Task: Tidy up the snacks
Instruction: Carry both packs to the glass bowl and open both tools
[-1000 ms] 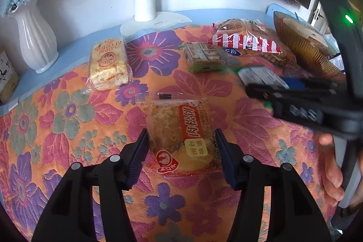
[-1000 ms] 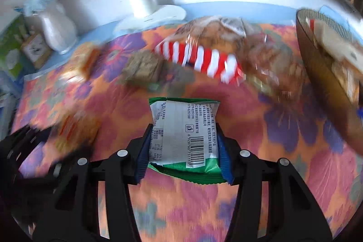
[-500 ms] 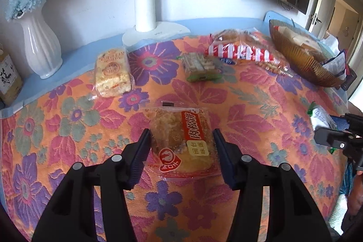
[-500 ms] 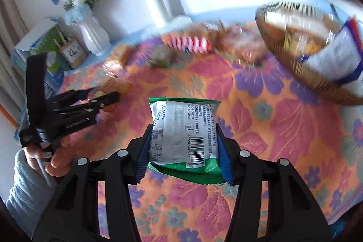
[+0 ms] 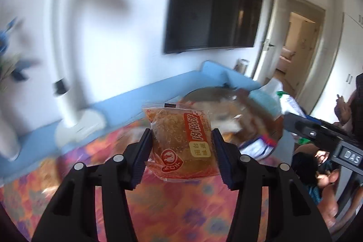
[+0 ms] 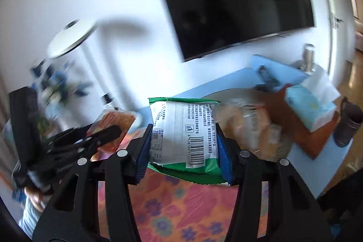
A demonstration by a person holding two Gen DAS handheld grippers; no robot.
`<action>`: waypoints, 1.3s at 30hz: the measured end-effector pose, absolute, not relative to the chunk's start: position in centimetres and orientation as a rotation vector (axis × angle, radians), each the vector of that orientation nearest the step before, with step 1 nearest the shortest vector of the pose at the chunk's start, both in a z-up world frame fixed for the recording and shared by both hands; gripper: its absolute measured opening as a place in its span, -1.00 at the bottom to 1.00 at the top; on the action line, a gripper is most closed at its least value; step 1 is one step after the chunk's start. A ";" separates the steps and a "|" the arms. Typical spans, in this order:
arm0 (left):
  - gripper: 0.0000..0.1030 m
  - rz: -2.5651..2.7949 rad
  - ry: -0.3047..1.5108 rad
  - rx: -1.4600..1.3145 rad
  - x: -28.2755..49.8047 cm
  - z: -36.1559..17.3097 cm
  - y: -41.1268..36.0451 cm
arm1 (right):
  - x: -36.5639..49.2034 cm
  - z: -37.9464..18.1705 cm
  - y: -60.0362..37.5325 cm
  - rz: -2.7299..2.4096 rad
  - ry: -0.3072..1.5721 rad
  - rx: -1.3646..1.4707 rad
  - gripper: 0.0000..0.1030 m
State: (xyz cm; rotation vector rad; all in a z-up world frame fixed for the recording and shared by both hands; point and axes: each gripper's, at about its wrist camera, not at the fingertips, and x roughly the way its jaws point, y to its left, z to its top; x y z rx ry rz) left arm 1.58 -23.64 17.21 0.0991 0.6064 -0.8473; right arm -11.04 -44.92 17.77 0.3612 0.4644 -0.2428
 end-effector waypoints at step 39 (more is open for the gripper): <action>0.70 -0.368 0.585 -0.080 0.1 16.8 2.9 | -1.3 23.9 -18.9 0.173 0.491 0.132 0.68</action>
